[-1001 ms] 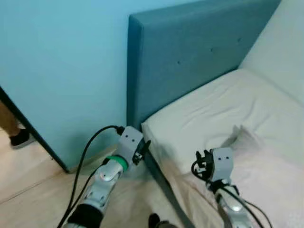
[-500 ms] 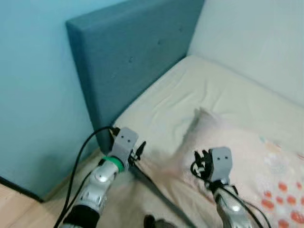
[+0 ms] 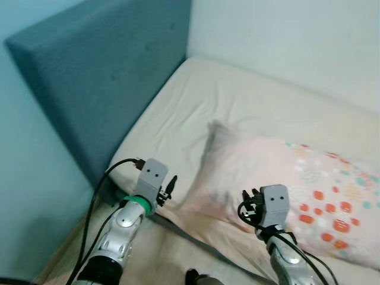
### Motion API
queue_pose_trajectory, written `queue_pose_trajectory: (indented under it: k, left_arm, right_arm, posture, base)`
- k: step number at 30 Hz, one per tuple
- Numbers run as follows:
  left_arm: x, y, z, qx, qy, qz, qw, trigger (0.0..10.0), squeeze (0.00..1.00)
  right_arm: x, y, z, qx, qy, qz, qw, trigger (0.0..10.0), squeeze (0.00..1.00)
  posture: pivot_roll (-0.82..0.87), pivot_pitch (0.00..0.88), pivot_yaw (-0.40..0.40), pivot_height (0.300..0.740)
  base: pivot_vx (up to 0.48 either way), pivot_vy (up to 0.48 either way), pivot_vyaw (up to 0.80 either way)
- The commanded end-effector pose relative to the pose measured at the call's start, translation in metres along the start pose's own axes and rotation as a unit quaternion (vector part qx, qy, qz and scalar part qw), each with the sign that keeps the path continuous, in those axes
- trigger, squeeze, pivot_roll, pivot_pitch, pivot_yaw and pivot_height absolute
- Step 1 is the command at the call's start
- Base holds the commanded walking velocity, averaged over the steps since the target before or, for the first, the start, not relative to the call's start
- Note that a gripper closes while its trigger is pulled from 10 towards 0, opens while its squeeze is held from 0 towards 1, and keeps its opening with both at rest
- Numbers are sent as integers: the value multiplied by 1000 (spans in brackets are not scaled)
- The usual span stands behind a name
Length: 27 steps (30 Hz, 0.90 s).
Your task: Clean up the room
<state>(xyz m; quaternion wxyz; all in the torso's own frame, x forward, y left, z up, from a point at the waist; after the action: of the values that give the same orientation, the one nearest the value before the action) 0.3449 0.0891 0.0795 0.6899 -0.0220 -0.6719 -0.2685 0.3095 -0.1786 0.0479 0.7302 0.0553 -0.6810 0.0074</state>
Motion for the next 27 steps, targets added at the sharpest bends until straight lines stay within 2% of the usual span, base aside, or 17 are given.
queue_pose_trajectory:
  k: [1, 8, 13, 23, 27]
  left_arm:
    - [-10, 0, 5, -1, 17, 2, 1000, 10000, 0]
    - [-11, 1, 4, 3, 19, 7, 1000, 10000, 0]
    - [-11, 2, 4, 6, 21, 7, 1000, 10000, 0]
    - [-11, 2, 5, 7, 22, 6, 1000, 10000, 0]
    - [-11, 2, 4, 6, 22, 6, 1000, 10000, 0]
  right_arm:
    - [-10, 1, 6, -2, 16, -6, 1000, 10000, 0]
    - [-7, 0, 5, -8, 7, -8, 1000, 10000, 0]
    - [-3, 1, 3, -11, -3, 15, 1000, 10000, 0]
    - [-2, 0, 3, -11, -8, 5, 1000, 10000, 0]
    - [-3, 0, 4, -12, -7, 4, 1000, 10000, 0]
  posture:
    - [-55, 134, -1, 740]
    - [-55, 134, -1, 740]
    - [-55, 134, -1, 735]
    - [-55, 134, -1, 695]
    - [-55, 134, -1, 695]
  base:
    - [0, 0, -725]
    - [0, 0, -704]
    - [0, 0, 0]
    - [0, 0, 0]
    - [0, 0, 0]
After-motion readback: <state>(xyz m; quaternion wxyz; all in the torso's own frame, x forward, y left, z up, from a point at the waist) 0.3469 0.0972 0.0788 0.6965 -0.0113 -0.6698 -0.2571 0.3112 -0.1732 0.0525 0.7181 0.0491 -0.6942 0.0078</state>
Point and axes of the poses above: a point about 5 cm out from each wrist's last joint towards the gripper, its own z axis pointing back from the gripper into the wrist, its own x axis along the axis of the wrist's last joint, y = z × x, the point moved 3 cm from there along -z, pointing out of the wrist towards the gripper, and after that the axes turned 8 degrees about -z, right-handed, at the moved point
